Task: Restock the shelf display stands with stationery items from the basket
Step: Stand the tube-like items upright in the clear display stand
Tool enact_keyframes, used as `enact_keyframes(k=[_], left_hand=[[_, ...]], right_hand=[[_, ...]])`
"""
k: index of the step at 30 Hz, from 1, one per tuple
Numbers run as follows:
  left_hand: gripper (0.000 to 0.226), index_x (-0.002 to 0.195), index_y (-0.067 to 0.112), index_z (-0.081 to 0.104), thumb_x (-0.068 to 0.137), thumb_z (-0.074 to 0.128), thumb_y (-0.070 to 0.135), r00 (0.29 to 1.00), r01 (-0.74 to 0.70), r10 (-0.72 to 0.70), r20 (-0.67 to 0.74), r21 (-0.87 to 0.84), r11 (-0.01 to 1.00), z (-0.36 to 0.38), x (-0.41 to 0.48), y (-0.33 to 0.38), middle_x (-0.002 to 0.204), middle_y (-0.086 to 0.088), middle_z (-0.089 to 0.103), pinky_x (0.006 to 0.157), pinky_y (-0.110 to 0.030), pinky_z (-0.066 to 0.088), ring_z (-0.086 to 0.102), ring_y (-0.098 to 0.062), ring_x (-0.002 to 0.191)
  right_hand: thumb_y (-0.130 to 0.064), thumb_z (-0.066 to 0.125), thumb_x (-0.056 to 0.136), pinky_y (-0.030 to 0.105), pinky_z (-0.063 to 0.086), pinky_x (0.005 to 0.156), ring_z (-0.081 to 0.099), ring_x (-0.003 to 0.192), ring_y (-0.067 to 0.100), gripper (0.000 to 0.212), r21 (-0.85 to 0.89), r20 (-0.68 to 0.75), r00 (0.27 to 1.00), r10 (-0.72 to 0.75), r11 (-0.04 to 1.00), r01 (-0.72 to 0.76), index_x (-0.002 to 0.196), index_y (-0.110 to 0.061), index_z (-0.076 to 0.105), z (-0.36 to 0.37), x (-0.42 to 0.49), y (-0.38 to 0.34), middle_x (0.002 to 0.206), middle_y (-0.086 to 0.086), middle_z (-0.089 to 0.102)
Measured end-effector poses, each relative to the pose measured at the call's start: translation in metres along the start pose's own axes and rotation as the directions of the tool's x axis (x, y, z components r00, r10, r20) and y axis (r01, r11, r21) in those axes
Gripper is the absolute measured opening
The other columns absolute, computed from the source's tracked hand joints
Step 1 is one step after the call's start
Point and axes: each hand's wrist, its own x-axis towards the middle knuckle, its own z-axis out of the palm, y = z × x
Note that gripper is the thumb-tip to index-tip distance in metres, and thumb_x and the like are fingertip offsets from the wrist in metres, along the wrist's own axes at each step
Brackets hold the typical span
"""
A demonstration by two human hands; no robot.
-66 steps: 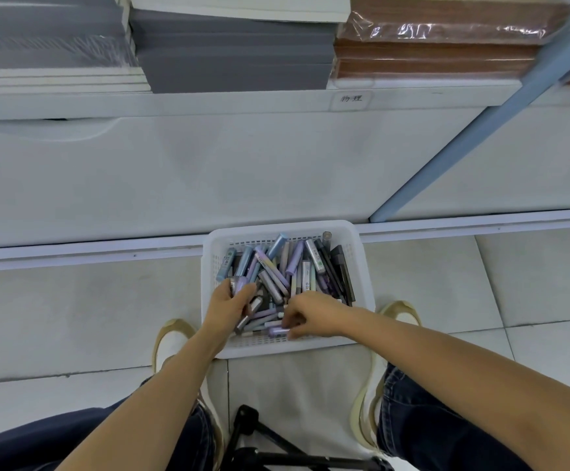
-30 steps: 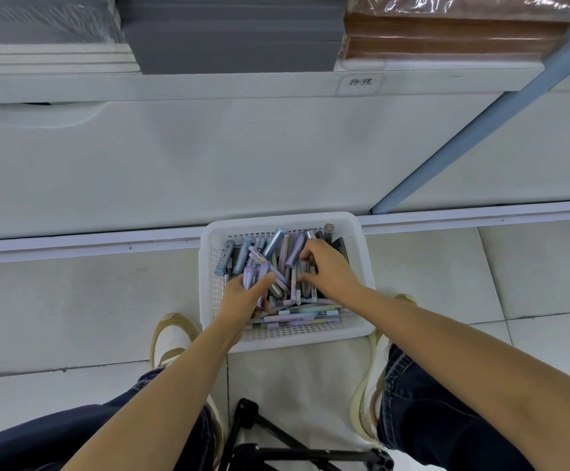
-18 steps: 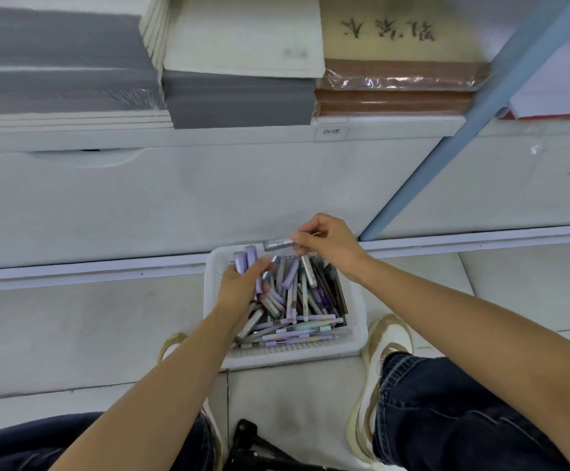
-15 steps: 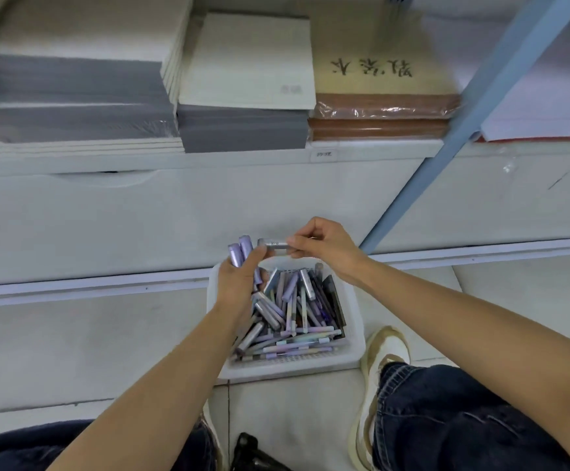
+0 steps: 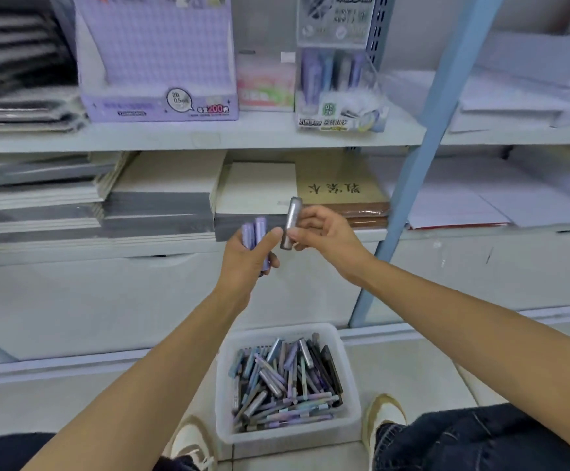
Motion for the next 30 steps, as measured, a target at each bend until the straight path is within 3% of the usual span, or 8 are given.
enact_keyframes(k=[6,10,15,20,24,30], left_hand=[[0.017,0.085,0.009,0.059,0.087,0.07,0.022,0.976,-0.191,0.177,0.128,0.11,0.975,0.018,-0.006,0.055,0.049,0.006,0.059,0.048,-0.019,0.047,0.056,-0.008,0.046],[0.019,0.097,0.003,0.064,0.087,0.07,0.018,0.952,-0.276,0.257,0.167,0.103,0.956,0.032,-0.003,0.098,0.071,0.0,0.07,0.049,-0.021,0.047,0.055,-0.009,0.047],[0.023,0.102,0.009,0.064,0.086,0.071,0.024,0.931,-0.31,0.279,0.236,0.105,0.945,0.04,0.005,0.138,0.086,-0.004,0.075,0.049,-0.022,0.046,0.051,-0.012,0.052],[0.024,0.099,0.018,0.064,0.084,0.073,0.033,0.918,-0.31,0.272,0.291,0.095,0.946,0.049,0.017,0.161,0.085,-0.001,0.075,0.05,-0.02,0.046,0.051,-0.01,0.049],[0.027,0.085,0.018,0.058,0.085,0.069,0.042,0.952,-0.23,0.217,0.215,0.04,0.972,0.053,0.034,0.175,0.061,0.005,0.062,0.045,-0.02,0.042,0.051,-0.009,0.046],[0.02,0.092,0.014,0.056,0.095,0.059,0.033,0.947,-0.112,0.136,0.291,-0.099,0.989,0.054,0.055,0.187,0.065,0.001,0.057,0.049,-0.022,0.041,0.053,-0.011,0.053]], right_hand=[[-0.01,0.074,0.083,0.04,0.053,0.087,0.066,0.082,0.018,0.03,-0.02,-0.077,0.988,-0.135,0.991,0.134,0.108,-0.013,0.058,-0.009,0.002,-0.062,0.088,0.004,0.068],[-0.013,0.064,0.091,0.026,0.054,0.078,0.066,0.084,0.011,0.031,-0.023,-0.103,0.964,-0.245,0.97,0.244,0.119,-0.023,0.054,-0.018,0.009,-0.102,0.095,0.003,0.069],[-0.007,0.057,0.095,0.025,0.056,0.071,0.066,0.082,0.011,0.021,-0.015,-0.151,0.927,-0.343,0.938,0.345,0.116,-0.007,0.06,-0.039,0.02,-0.146,0.093,0.001,0.067],[-0.006,0.062,0.092,0.028,0.056,0.074,0.067,0.08,0.018,0.028,-0.123,-0.082,0.925,-0.37,0.925,0.359,0.119,-0.005,0.059,-0.059,0.036,-0.176,0.091,0.006,0.067],[-0.004,0.062,0.091,0.027,0.056,0.072,0.064,0.081,0.019,0.021,-0.191,-0.269,0.87,-0.412,0.909,0.371,0.111,-0.006,0.058,-0.083,0.066,-0.193,0.091,0.005,0.063],[-0.009,0.065,0.089,0.031,0.056,0.079,0.059,0.085,0.017,0.018,-0.459,-0.323,0.85,-0.417,0.854,0.245,0.106,-0.012,0.057,-0.104,0.103,-0.186,0.09,-0.004,0.059]])
